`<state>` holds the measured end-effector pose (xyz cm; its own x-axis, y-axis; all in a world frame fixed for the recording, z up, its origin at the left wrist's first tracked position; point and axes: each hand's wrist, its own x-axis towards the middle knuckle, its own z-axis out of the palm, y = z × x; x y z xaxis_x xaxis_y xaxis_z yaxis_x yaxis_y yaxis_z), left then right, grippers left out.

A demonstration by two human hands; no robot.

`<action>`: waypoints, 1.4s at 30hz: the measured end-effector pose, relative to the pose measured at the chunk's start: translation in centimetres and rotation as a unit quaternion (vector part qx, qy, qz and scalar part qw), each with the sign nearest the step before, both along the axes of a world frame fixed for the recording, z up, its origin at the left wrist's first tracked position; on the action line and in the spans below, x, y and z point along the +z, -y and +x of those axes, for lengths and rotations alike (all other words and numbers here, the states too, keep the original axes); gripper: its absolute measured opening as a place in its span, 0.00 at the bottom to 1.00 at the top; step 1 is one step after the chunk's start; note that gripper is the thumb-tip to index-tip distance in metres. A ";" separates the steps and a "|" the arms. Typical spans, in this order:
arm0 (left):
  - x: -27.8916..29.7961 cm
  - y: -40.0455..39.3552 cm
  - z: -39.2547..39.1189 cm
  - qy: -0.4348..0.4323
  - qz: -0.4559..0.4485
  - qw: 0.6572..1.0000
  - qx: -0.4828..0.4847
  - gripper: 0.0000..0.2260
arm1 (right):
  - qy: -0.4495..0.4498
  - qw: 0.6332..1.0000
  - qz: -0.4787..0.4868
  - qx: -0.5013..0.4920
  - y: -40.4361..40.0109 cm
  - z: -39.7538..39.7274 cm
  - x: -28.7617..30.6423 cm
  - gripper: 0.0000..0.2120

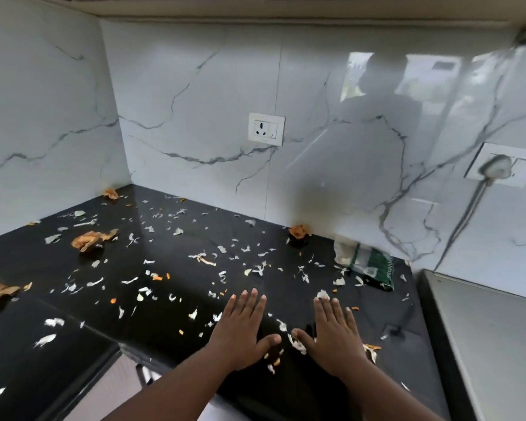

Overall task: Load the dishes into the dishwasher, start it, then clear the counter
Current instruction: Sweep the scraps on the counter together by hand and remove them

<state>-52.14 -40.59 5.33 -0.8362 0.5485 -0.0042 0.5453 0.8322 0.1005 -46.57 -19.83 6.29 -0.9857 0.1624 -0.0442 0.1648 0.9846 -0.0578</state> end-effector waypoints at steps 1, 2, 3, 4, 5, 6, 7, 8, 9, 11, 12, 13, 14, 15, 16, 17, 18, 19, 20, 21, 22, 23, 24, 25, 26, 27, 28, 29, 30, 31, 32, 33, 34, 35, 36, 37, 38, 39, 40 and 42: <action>0.2 0.1 -1.1 0.000 0.000 1.000 -0.014 0.51 | -0.001 1.000 -0.002 -0.014 0.3 -0.6 0.3 0.55; 0.5 0.0 -1.9 0.001 0.001 1.000 -0.026 0.50 | -0.003 1.000 -0.004 -0.026 0.5 -1.0 0.5 0.55; 0.6 -0.1 -2.8 0.004 0.004 0.999 -0.036 0.50 | -0.005 0.999 -0.007 -0.040 0.7 -1.3 0.7 0.55; 0.7 -0.2 -3.6 0.006 0.008 0.999 -0.042 0.48 | -0.006 0.999 -0.010 -0.051 0.9 -1.5 0.8 0.55; 0.7 -0.5 -4.2 0.009 0.009 0.999 -0.051 0.47 | -0.006 0.998 -0.010 -0.061 1.0 -1.7 0.8 0.54; 0.6 -0.8 -4.8 0.014 0.007 0.998 -0.060 0.47 | -0.003 0.998 -0.008 -0.067 1.0 -1.7 0.8 0.54; 0.7 -1.1 -5.2 0.018 0.003 0.998 -0.065 0.46 | 0.000 0.998 -0.004 -0.068 1.0 -1.7 0.8 0.54; 0.6 -1.6 -5.7 0.024 0.000 0.997 -0.071 0.45 | 0.005 0.997 0.000 -0.071 0.8 -1.7 0.8 0.54; 0.5 -2.0 -6.1 0.026 -0.001 0.997 -0.076 0.43 | 0.011 0.997 0.002 -0.074 0.7 -1.8 0.8 0.55; 0.4 -2.9 -7.0 0.034 0.009 0.996 -0.083 0.40 | 0.012 0.997 0.006 -0.078 0.1 -2.5 0.9 0.59; 0.4 -3.3 -7.3 0.037 0.014 0.996 -0.084 0.39 | 0.011 0.997 0.009 -0.079 -0.2 -2.9 0.9 0.62; 0.2 -3.7 -7.8 0.042 0.017 0.996 -0.083 0.39 | 0.011 0.997 0.011 -0.079 -0.5 -3.4 0.9 0.63; 0.1 -4.1 -8.2 0.045 0.017 0.996 -0.081 0.39 | 0.009 0.997 0.011 -0.080 -0.8 -3.8 0.9 0.64; 0.0 -4.5 -8.7 0.049 0.017 0.996 -0.078 0.39 | 0.007 0.997 0.010 -0.082 -1.3 -4.3 0.7 0.64; -0.1 -5.0 -9.2 0.051 0.017 0.996 -0.073 0.39 | 0.003 0.997 0.010 -0.083 -1.8 -4.9 0.6 0.63; 0.0 -5.3 -9.6 0.050 0.017 0.996 -0.069 0.39 | -0.001 0.996 0.011 -0.084 -2.4 -5.4 0.5 0.61; 0.0 -5.7 -10.2 0.049 0.015 0.997 -0.065 0.39 | -0.005 0.996 0.011 -0.085 -3.2 -6.1 0.3 0.60; 0.1 -6.0 -10.6 0.047 0.011 0.997 -0.062 0.39 | -0.006 0.996 0.009 -0.085 -4.0 -6.6 0.1 0.59; 0.1 -6.4 -11.2 0.044 0.005 0.997 -0.057 0.40 | -0.006 0.996 0.008 -0.085 -4.8 -7.3 0.0 0.58; 0.3 -6.7 -11.9 0.043 0.000 0.998 -0.051 0.41 | -0.004 0.996 0.008 -0.083 -5.5 -8.1 -0.1 0.58; 0.5 -6.9 -12.5 0.042 -0.003 0.998 -0.044 0.44 | -0.003 0.997 0.007 -0.082 -6.2 -8.8 -0.1 0.58; 0.7 -7.3 -13.4 0.041 -0.004 0.999 -0.035 0.47 | -0.004 0.996 0.003 -0.084 -7.1 -9.6 -0.1 0.57; 0.9 -7.8 -14.2 0.039 -0.003 0.999 -0.024 0.49 | -0.009 0.996 0.000 -0.086 -8.0 -10.3 0.1 0.53; 1.0 -8.2 -15.0 0.038 -0.001 0.999 -0.010 0.49 | -0.013 0.996 0.000 -0.089 -9.0 -11.0 0.2 0.45; 1.1 -8.6 -15.7 0.039 0.000 0.999 0.004 0.48 | -0.012 0.995 0.007 -0.094 -10.0 -11.7 0.3 0.36; 1.2 -8.9 -16.3 0.040 -0.001 0.999 0.017 0.45 | -0.013 0.995 0.014 -0.100 -10.8 -12.1 0.5 0.30; 1.1 -9.4 -17.0 0.043 -0.004 0.999 0.030 0.42 | -0.014 0.994 0.016 -0.106 -11.6 -12.7 0.6 0.28; 1.1 -9.8 -17.5 0.046 -0.004 0.998 0.041 0.39 | -0.018 0.993 0.017 -0.116 -12.4 -13.0 0.6 0.28; 1.0 -10.3 -18.0 0.049 -0.001 0.998 0.051 0.38 | -0.023 0.992 0.019 -0.125 -13.3 -13.4 0.6 0.28; 1.1 -10.9 -18.6 0.050 0.001 0.997 0.058 0.37 | -0.026 0.991 0.020 -0.132 -14.1 -13.7 0.6 0.28; 1.1 -11.3 -19.2 0.051 0.004 0.997 0.063 0.36 | -0.026 0.990 0.019 -0.140 -14.7 -14.0 0.6 0.28; 1.2 -11.9 -19.9 0.051 0.008 0.996 0.069 0.36 | -0.020 0.989 0.011 -0.147 -15.5 -14.4 0.6 0.29; 1.4 -12.4 -20.6 0.050 0.014 0.996 0.074 0.35 | -0.012 0.988 0.001 -0.154 -16.1 -14.7 0.6 0.30; 1.5 -12.9 -21.4 0.047 0.020 0.995 0.080 0.34 | -0.006 0.987 -0.012 -0.162 -16.7 -14.9 0.5 0.31; 1.6 -13.4 -22.1 0.045 0.028 0.995 0.085 0.33 | -0.003 0.985 -0.024 -0.168 -17.2 -15.1 0.3 0.31; 1.7 -13.8 -22.9 0.043 0.036 0.995 0.088 0.32 | -0.005 0.984 -0.035 -0.172 -17.5 -15.2 0.3 0.30; 1.8 -14.3 -23.6 0.043 0.042 0.994 0.088 0.31 | -0.008 0.984 -0.044 -0.173 -17.9 -15.2 0.1 0.29; 1.9 -14.8 -24.3 0.042 0.045 0.995 0.084 0.30 | -0.013 0.984 -0.052 -0.172 -18.2 -15.3 -0.2 0.28; 1.9 -15.3 -25.0 0.040 0.046 0.995 0.076 0.29 | -0.018 0.984 -0.061 -0.169 -18.5 -15.2 -0.4 0.26; 1.8 -16.1 -26.1 0.031 0.037 0.998 0.048 0.25 | -0.028 0.984 -0.072 -0.160 -18.7 -15.1 -0.7 0.22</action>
<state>-78.27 -24.48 7.18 -0.8842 0.4666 -0.0205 0.4542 0.8693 0.1950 -61.67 -1.17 5.55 -0.8865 0.4613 -0.0372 0.4582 0.8635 -0.2108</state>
